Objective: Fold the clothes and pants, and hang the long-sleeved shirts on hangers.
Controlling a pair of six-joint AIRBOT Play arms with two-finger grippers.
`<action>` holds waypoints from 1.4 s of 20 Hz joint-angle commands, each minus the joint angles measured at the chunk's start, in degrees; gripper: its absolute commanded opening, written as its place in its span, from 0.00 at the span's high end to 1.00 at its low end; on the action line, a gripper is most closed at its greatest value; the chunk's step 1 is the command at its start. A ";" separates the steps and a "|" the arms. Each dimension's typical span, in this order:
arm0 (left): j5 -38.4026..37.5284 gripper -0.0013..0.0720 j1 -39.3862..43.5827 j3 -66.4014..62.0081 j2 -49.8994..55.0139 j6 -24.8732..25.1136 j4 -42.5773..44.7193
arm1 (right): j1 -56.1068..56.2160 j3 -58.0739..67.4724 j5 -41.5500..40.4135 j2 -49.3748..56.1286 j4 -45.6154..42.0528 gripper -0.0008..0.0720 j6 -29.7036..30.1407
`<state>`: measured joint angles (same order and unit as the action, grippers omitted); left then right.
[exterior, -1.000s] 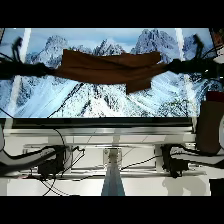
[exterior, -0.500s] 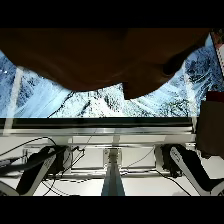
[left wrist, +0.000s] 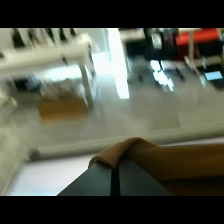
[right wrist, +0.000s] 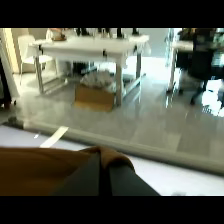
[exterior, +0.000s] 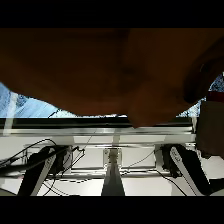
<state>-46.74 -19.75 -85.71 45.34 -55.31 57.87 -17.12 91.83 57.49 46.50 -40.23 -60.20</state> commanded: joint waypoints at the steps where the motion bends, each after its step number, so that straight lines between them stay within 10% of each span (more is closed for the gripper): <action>1: -11.26 0.96 1.49 0.68 13.20 -0.35 -0.70 | 0.52 0.11 5.35 11.47 -1.66 0.97 -5.11; 8: -0.55 0.96 8.90 0.74 46.25 0.26 -0.96 | 7.45 -0.04 4.55 43.58 -8.04 0.97 -5.14; 14: 11.21 0.96 10.78 0.74 52.19 0.28 -0.87 | 7.52 -0.04 -6.80 55.36 -8.09 0.97 -5.35; 25: -19.06 0.96 10.56 0.90 53.94 -10.84 13.03 | 7.52 -0.07 17.75 56.19 -27.93 0.97 -9.27; 26: -21.49 0.96 10.67 0.92 53.94 -13.79 16.81 | 7.52 -0.07 19.10 56.19 -28.35 0.92 -9.46; 28: -23.39 0.81 10.71 0.92 53.92 -15.02 18.78 | 7.54 -0.07 19.41 56.15 -27.17 0.09 -9.92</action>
<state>-63.29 -9.15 -84.82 99.13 -65.04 70.65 -9.65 91.79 72.47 102.59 -65.04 -68.55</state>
